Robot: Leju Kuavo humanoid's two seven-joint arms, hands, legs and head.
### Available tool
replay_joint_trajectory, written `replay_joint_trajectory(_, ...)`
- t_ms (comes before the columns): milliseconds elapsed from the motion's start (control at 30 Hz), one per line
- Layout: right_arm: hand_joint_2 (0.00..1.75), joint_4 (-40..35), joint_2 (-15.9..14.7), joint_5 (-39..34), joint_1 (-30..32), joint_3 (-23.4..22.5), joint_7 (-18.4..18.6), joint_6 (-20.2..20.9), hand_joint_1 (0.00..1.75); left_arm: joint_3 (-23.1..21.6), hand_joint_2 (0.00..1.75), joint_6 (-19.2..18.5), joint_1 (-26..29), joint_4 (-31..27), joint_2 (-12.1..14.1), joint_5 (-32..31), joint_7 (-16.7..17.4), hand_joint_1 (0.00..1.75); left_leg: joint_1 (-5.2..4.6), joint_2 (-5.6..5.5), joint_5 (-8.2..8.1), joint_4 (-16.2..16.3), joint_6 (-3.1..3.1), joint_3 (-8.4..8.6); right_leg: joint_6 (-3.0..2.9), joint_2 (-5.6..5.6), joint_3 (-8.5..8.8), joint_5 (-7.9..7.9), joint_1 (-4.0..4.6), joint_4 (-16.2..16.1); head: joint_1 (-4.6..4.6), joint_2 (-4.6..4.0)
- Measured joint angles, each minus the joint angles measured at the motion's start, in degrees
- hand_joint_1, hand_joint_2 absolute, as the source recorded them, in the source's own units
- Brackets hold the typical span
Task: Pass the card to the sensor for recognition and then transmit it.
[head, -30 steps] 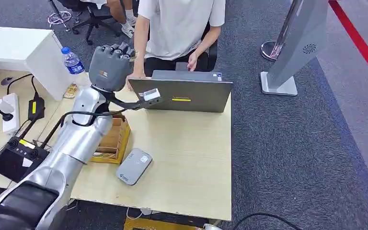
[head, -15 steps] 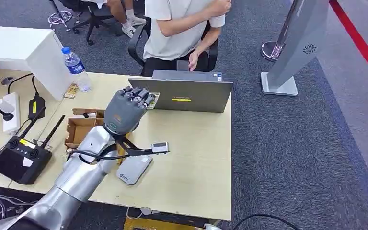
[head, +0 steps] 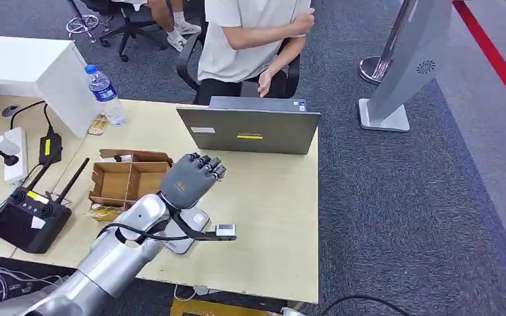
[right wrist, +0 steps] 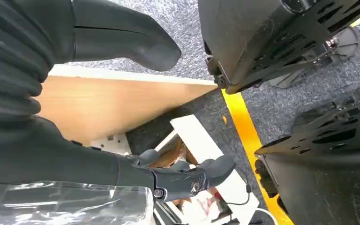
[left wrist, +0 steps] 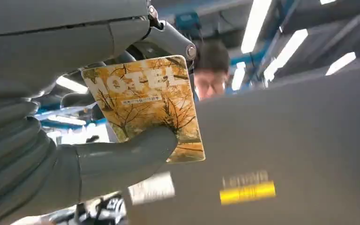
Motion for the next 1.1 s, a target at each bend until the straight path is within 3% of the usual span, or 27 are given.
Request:
replay_joint_trajectory(167, 1.75, 0.0, 0.0, 0.39, 0.0, 0.0, -0.19, -0.26, 0.0, -0.5, 1.75, -1.92, 0.02, 2.14, 0.57, -0.22, 0.29, 1.75, 0.0, 0.0, 0.0, 0.0, 0.0, 0.0, 0.0, 0.0, 0.0, 0.0, 0.0, 0.0, -0.02, 0.0)
replay_joint_trajectory(333, 1.75, 0.0, 0.0, 1.46, 0.0, 0.0, -1.07, -0.42, 0.0, -0.87, 1.75, -7.29, -0.06, 3.79, 1.6, -0.22, 0.29, 1.75, 0.0, 0.01, 0.0, 0.0, 0.0, 0.0, 0.0, 0.01, -0.02, 0.0, 0.0, 0.0, 0.0, 0.0)
replay_joint_trajectory(633, 1.75, 0.04, 0.0, 2.43, 0.01, 0.0, -1.86, -0.7, 0.0, -1.94, 1.75, -13.14, -1.94, 6.75, 3.5, 1.0, -1.63, 1.75, 0.0, 0.01, 0.0, 0.0, 0.0, 0.0, 0.0, 0.01, -0.02, 0.0, 0.0, 0.0, 0.0, 0.0)
replay_joint_trajectory(767, 1.75, -0.04, 0.0, 3.41, 0.02, 0.02, 0.18, -0.92, 0.0, -2.51, 1.75, -14.74, -2.16, 7.02, 5.03, 2.93, -4.0, 1.75, 0.0, 0.03, 0.0, -0.01, 0.0, 0.0, 0.0, 0.03, -0.02, 0.0, 0.0, 0.01, 0.0, 0.0)
replay_joint_trajectory(867, 1.75, -0.79, 0.0, 3.23, 0.03, 0.0, 3.96, 0.2, 0.0, -3.04, 1.75, -14.71, -2.0, 6.95, 6.8, 3.89, -5.22, 1.75, 0.0, 0.03, 0.0, -0.01, 0.0, -0.01, -0.01, 0.03, -0.04, 0.0, 0.0, 0.01, 0.0, 0.0)
replay_joint_trajectory(1100, 1.75, -1.62, -0.11, 3.02, 0.04, 0.0, 4.94, 1.07, 0.0, -3.69, 1.75, -14.23, -1.27, 5.58, 9.6, 4.63, -6.58, 1.75, 0.01, 0.02, 0.0, -0.03, -0.01, -0.02, -0.04, 0.01, -0.04, -0.03, 0.01, 0.01, 0.0, 0.0)
